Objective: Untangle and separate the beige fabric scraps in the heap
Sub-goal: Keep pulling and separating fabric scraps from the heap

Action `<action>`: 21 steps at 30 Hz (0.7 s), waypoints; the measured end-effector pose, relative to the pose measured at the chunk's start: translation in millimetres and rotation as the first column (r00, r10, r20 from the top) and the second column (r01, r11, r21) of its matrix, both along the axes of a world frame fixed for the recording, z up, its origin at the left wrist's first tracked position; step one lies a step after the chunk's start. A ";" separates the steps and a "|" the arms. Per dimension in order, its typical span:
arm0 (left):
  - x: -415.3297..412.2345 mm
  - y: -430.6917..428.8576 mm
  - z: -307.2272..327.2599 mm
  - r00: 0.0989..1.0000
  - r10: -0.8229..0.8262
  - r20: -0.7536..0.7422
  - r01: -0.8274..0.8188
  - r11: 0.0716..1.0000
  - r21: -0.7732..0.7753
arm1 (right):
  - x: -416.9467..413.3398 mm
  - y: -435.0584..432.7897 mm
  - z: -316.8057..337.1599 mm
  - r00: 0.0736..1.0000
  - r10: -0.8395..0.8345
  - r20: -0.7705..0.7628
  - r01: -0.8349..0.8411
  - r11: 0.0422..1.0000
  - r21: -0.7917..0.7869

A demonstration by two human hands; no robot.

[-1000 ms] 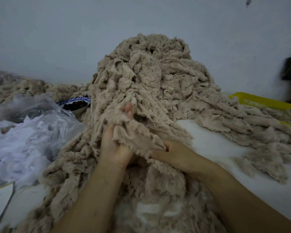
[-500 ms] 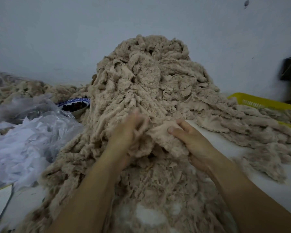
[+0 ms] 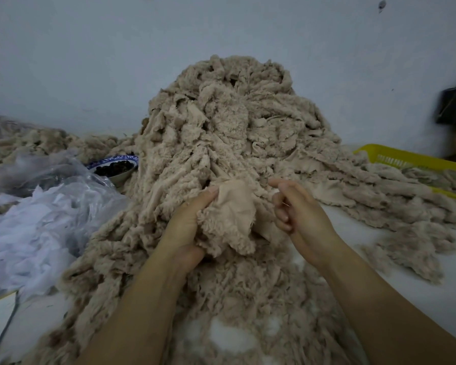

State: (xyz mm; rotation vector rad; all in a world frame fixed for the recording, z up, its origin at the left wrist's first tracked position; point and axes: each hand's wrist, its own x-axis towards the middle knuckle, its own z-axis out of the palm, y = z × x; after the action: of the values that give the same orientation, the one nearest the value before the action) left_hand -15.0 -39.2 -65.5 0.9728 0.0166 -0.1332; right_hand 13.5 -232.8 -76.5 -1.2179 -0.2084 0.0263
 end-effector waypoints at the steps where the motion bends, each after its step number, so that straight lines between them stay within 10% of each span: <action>1: -0.2 0.2 -0.6 1.000 -0.010 0.007 0.010 1.000 -0.028 | -1.9 3.5 -0.5 1.000 -0.015 0.009 0.015 0.999 -0.040; 12: -11.1 -26.7 -7.7 0.977 -0.087 0.192 0.023 0.949 0.313 | -16.7 35.2 -17.0 0.941 0.226 0.254 -0.013 0.770 -0.637; 14: -9.2 -26.7 -6.2 0.970 -0.095 0.224 0.039 0.970 0.241 | -9.6 26.3 -12.2 0.978 0.118 0.173 -0.021 0.876 -0.483; 16: -4.4 -23.7 -4.3 0.975 0.011 0.222 -0.055 0.979 0.195 | 2.1 5.8 0.0 0.993 0.119 -0.023 -0.114 0.982 0.153; 18: 2.2 -19.1 -8.3 0.976 0.138 0.166 -0.164 0.974 0.154 | 8.3 -18.4 10.4 0.985 0.172 -0.028 -0.111 0.743 0.660; 21: 8.9 -14.0 -17.3 0.969 0.221 0.107 -0.237 0.957 0.166 | 10.8 -21.8 -1.9 0.977 0.067 -0.201 0.051 0.845 0.532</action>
State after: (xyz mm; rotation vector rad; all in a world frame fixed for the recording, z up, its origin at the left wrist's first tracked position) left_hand -6.1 -53.2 -82.8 1.1464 0.0620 0.1268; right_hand 24.3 -254.6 -78.4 -0.6439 -0.0250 0.0993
